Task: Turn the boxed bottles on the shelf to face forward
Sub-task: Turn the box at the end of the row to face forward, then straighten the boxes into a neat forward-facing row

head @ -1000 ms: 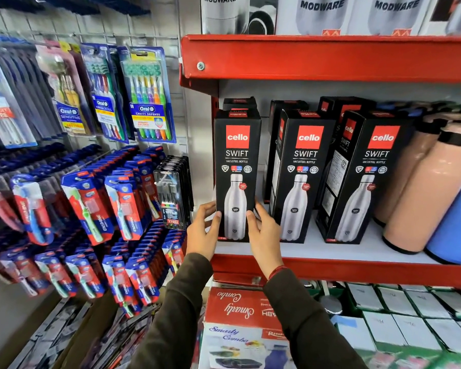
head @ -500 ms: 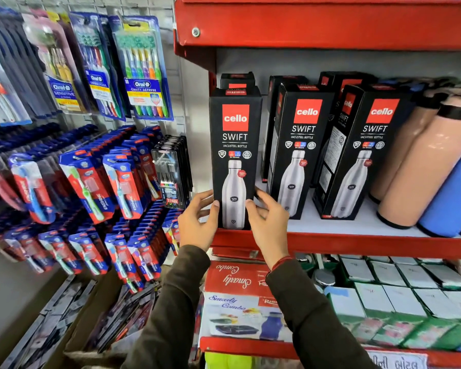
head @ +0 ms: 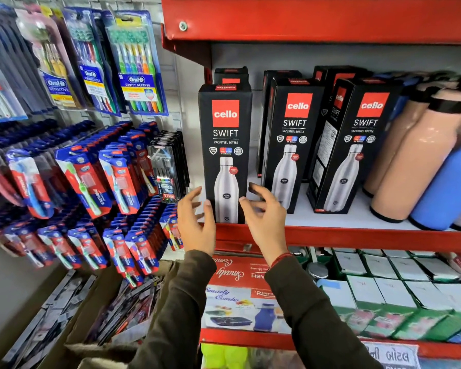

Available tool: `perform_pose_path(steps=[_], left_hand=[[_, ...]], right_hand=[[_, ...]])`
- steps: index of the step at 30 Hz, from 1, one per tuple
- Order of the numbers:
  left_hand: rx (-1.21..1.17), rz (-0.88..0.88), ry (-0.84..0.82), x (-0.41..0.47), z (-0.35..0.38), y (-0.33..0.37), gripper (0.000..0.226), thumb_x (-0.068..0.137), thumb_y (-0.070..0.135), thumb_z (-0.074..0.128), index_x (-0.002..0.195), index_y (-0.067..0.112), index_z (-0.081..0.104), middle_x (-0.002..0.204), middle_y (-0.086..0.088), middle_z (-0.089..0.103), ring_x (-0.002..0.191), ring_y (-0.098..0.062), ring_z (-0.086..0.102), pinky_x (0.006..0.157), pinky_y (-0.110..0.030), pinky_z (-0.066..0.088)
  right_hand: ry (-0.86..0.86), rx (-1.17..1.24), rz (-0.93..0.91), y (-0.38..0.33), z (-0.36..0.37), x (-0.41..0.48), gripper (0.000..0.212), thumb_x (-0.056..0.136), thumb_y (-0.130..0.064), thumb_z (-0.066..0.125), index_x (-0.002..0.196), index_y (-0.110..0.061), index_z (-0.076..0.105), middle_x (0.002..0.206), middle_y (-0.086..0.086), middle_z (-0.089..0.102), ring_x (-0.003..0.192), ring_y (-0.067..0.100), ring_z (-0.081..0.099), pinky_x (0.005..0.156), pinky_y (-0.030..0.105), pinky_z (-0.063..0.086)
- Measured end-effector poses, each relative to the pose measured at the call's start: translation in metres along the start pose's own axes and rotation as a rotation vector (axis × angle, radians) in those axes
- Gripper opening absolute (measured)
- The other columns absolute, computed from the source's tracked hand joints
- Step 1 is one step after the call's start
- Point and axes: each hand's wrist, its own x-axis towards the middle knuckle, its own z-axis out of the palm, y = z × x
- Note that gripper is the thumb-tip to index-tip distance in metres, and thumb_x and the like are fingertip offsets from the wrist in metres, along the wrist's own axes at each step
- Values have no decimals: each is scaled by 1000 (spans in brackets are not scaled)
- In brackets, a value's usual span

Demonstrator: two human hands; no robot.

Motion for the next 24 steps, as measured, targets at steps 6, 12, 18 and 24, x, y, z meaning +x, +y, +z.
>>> perform_pose_path(steps=[6,12,18,24], left_hand=[[61,246,96,-22,34,24,33,96,21,50,129,19,52,129,2,48,126,-14,45,105,-41,39],[-24,344,-115,-40,80,60,39,97,18,46,136,24,47,136,11,45,131,-16,43,107,-44,39],[-51,109,-235,-32,126,75,50,103,11,37,151,7,24,158,-1,26,147,-6,20,118,-11,12],[-62,-362,-222,-8,146,63,45,104,17,36,146,4,37,152,-16,42,143,-28,37,112,-21,23]], right_hand=[[180,-87,-182,3,-31,3,39,92,-22,63,129,-32,54,121,-14,54,112,12,54,92,47,52],[239,-27,-157,9,-68,22,45,98,-19,56,140,-24,43,139,-2,43,134,11,41,112,31,33],[59,-17,38,22,-83,50,55,102,-21,49,152,-18,27,158,6,28,144,13,29,112,24,23],[-48,-76,200,39,-86,66,49,103,-23,46,148,-7,36,154,12,41,143,26,36,103,19,23]])
